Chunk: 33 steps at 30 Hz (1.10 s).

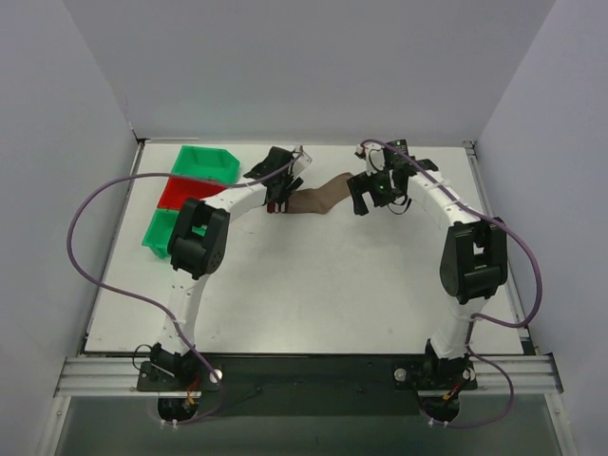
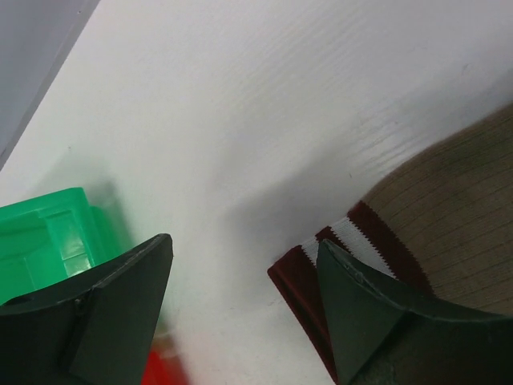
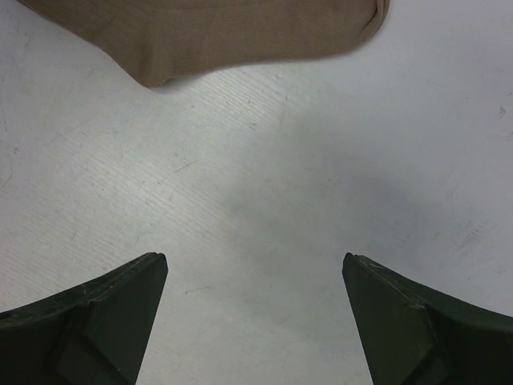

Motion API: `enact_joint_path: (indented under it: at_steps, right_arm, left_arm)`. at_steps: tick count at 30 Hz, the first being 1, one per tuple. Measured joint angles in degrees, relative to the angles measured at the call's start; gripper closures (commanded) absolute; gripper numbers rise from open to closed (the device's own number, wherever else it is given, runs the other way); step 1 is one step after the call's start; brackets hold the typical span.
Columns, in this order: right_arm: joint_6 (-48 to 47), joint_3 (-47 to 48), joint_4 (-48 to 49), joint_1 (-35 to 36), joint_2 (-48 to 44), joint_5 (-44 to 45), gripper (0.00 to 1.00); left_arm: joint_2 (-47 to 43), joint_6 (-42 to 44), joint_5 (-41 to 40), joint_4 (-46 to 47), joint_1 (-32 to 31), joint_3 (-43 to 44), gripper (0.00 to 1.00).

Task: Roll the socks
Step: Adjust the sock at the center of the board.

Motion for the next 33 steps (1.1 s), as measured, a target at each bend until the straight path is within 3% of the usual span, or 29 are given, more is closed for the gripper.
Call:
enact_joint_path:
  at_steps: [10,18,25,33]
  right_arm:
    - [-0.11,-0.11,0.02,-1.73,-1.14,-0.31,0.0]
    - [-1.95,-2.29,-0.07,-1.68,-2.36,-0.28,0.0]
    - [-3.45,-4.31,-0.98,-1.46,-7.13,-1.38,0.0]
    - [-5.31,-7.69,-1.33,-1.25,-14.25,-2.34,0.0]
  left_arm:
    - [-0.22,2.25,-0.87,0.98,-1.27,-2.8,0.18]
    - [-6.67,2.75,0.5,1.95,-2.82,-12.98,0.21]
    - [-12.24,4.57,3.37,2.27,-5.68,-21.11,0.22]
    - [-13.64,5.77,5.88,0.59,-10.99,-22.36,0.22]
